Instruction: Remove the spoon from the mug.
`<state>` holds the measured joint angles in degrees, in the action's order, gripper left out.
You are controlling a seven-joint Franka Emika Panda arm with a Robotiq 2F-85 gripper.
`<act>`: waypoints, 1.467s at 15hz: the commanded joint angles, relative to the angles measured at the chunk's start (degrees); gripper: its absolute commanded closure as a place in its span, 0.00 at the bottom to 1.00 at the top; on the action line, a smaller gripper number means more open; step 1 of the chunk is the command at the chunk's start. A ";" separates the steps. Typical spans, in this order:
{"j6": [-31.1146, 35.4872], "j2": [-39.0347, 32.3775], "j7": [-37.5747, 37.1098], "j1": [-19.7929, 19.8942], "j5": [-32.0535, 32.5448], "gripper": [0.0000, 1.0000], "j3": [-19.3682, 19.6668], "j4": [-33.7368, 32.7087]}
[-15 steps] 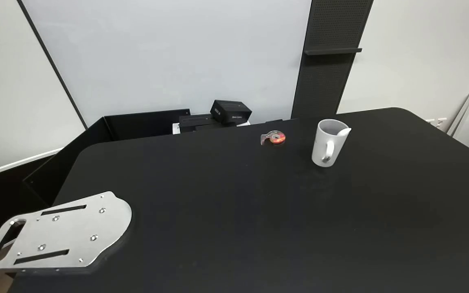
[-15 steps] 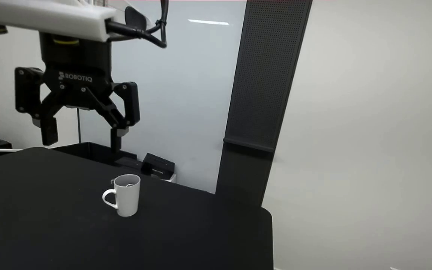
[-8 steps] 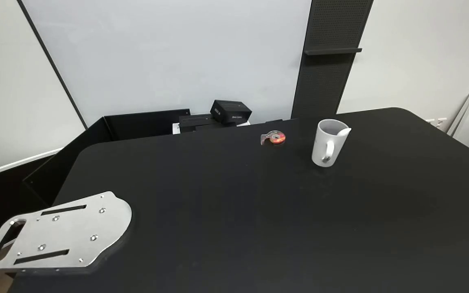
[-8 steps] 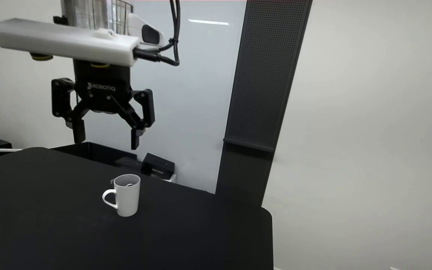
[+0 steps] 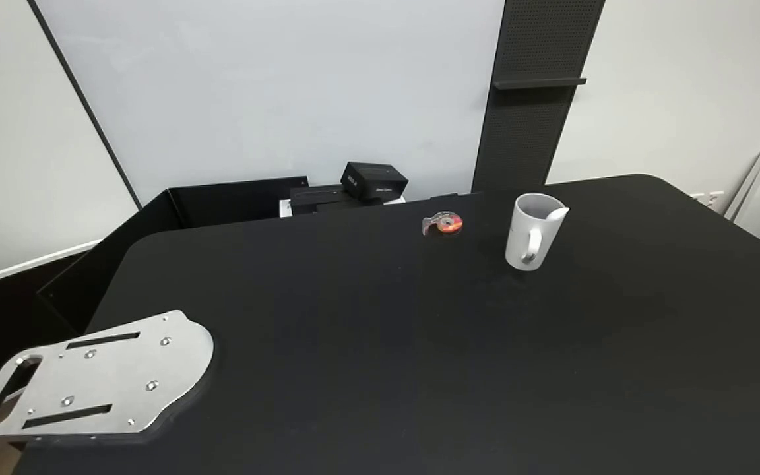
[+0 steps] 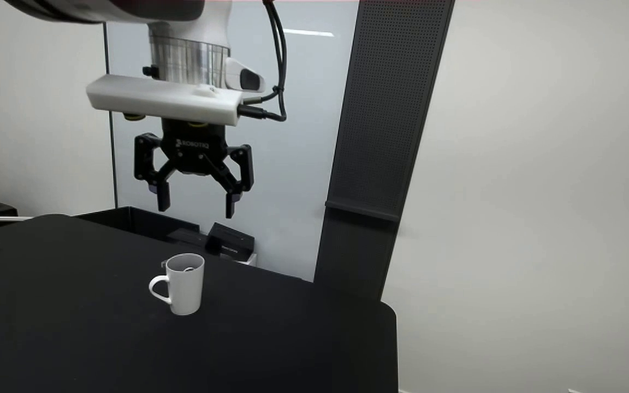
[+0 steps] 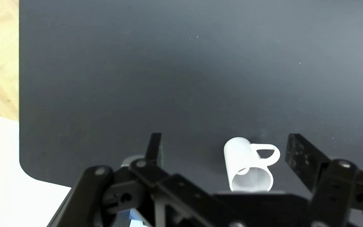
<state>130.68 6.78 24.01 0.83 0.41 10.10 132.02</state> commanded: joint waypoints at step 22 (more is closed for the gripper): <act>5.39 -21.99 -39.75 2.42 -24.25 0.00 -6.86 -18.84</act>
<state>133.16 -14.94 -13.77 3.15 -20.70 4.72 112.92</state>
